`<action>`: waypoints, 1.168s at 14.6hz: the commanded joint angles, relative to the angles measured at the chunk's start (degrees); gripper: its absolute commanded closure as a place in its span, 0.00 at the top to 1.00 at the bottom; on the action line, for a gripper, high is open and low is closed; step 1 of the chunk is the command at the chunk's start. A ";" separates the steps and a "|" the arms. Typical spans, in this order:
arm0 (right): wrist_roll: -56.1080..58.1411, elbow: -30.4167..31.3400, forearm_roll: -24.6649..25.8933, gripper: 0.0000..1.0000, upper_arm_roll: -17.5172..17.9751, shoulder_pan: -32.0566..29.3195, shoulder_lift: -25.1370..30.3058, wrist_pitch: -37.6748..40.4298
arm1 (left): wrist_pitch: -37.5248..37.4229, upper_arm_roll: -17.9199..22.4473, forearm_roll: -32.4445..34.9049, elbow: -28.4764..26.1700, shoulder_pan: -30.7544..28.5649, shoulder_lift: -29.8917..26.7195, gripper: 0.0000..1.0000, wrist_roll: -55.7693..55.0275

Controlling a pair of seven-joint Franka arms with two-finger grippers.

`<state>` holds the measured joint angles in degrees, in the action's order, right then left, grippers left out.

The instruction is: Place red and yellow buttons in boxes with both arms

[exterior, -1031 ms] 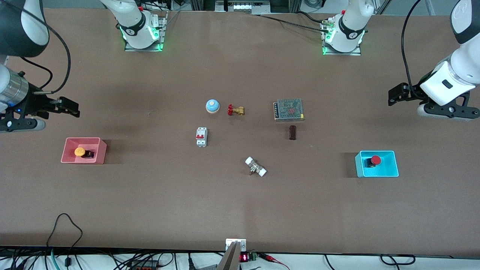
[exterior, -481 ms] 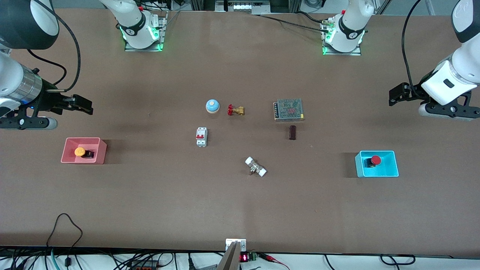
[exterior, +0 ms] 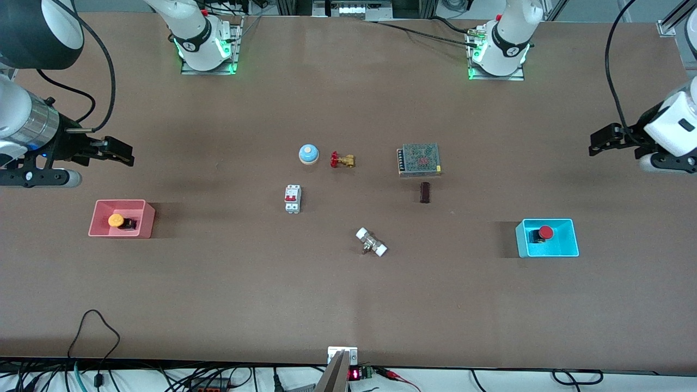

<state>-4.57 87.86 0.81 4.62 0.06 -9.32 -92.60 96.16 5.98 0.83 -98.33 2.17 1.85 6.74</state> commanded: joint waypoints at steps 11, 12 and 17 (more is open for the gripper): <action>-1.05 -1.64 -0.54 1.00 -0.57 0.11 -0.61 1.37 | 3.31 -2.81 1.11 -2.11 0.55 -2.54 1.00 -1.90; -0.96 -1.47 -0.54 1.00 -0.57 0.11 -0.61 1.37 | 4.55 -3.07 1.02 -4.04 0.55 -4.12 1.00 -1.90; -0.96 -1.64 -0.54 1.00 -0.57 -0.15 -0.70 1.37 | 1.22 -3.08 0.76 -3.62 0.38 -4.67 1.00 -1.99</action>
<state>-4.75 87.85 0.81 4.18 -0.02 -9.40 -92.53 97.96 2.93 0.83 -100.71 2.43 -1.30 5.43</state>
